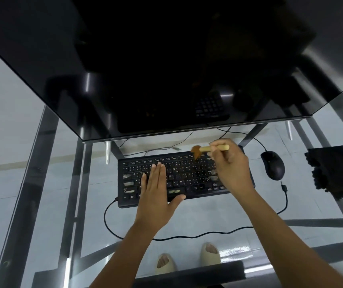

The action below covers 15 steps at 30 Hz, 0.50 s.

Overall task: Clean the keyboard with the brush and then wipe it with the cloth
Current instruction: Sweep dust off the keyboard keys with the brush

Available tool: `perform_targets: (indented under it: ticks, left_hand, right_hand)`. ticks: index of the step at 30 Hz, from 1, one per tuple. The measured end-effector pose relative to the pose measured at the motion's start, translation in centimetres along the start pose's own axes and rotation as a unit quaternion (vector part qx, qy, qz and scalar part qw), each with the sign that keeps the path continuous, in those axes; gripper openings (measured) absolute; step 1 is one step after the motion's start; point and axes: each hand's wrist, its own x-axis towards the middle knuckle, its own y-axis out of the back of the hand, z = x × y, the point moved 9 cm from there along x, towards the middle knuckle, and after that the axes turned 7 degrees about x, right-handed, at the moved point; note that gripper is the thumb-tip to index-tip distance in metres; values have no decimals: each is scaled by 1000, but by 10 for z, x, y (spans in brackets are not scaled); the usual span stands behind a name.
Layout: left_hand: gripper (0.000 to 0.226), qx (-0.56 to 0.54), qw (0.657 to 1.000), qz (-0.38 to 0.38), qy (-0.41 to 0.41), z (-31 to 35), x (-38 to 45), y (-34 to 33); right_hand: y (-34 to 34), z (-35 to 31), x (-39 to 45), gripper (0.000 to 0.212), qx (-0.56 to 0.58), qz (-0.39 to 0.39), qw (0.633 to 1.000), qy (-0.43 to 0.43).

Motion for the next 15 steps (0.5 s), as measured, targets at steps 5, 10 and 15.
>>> perform_targets:
  ticks: [5,10,15]
  left_hand:
    - [98,12,1000,13,3,2,-1,-4]
    - [98,30,999,14,2,3,-1,-5]
    - [101,38,999,15,8,6,-1,-6]
  right_hand:
    - [-38,18,-21,8,53,-230,967,-96]
    - [12,4,6,12,-13,-43,999,19]
    - [-14,16,-5,8,-5,-155,988,-17]
